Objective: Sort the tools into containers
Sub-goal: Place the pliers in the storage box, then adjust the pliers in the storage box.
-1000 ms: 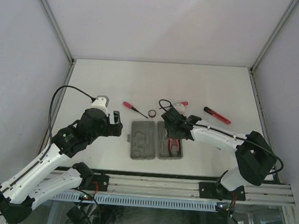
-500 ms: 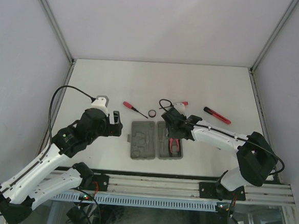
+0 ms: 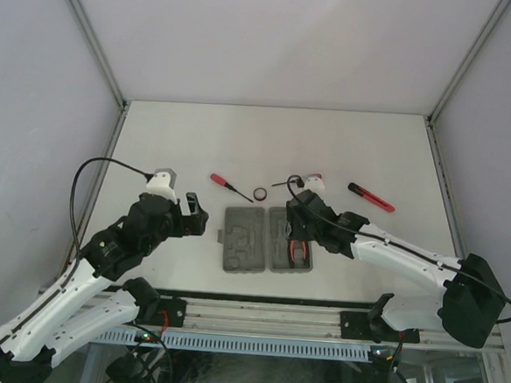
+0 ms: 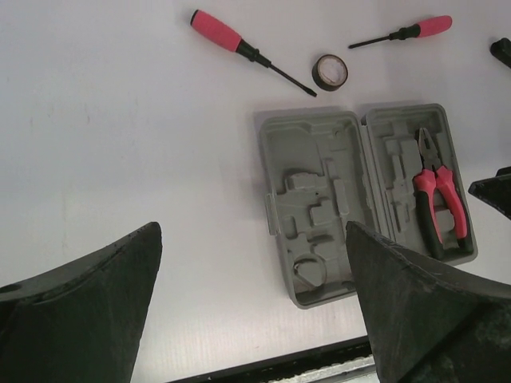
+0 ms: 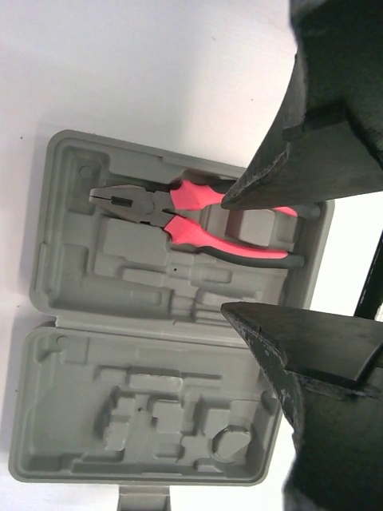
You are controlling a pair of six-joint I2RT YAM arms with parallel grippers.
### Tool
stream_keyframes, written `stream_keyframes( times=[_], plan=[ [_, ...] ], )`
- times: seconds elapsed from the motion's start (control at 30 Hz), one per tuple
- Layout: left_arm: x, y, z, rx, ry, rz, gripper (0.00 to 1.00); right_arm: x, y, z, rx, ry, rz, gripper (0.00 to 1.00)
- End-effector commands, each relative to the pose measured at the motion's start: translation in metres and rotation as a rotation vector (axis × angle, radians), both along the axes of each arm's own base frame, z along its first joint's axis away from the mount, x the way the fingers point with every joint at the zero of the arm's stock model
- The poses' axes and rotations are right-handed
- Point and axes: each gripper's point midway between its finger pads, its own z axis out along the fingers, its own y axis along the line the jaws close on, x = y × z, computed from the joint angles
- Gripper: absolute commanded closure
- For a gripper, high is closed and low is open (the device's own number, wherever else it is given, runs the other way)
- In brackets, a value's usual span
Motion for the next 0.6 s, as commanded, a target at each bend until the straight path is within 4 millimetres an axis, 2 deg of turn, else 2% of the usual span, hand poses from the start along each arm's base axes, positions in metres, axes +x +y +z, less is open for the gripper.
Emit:
stream_keyframes(
  times=[0.0, 0.17, 0.27, 0.47, 0.57],
  plan=[
    [0.007, -0.007, -0.004, -0.089, -0.011, 0.045, 0.0, 0.0, 0.006, 0.014, 0.075, -0.057, 0.027, 0.51],
    [0.008, -0.01, -0.014, -0.085, 0.006, 0.041, 0.0, -0.005, 0.001, 0.016, 0.114, -0.064, 0.037, 0.51],
    [0.008, -0.011, -0.017, -0.083, 0.01, 0.033, 0.0, -0.002, -0.006, 0.02, 0.139, -0.076, -0.008, 0.51],
    [0.006, -0.01, -0.02, -0.082, 0.011, 0.029, 0.0, 0.006, -0.006, 0.042, 0.289, -0.187, -0.042, 0.48],
    [0.005, -0.008, -0.019, -0.082, 0.005, 0.033, 0.0, 0.008, -0.011, 0.046, 0.305, -0.212, -0.046, 0.48]
  ],
)
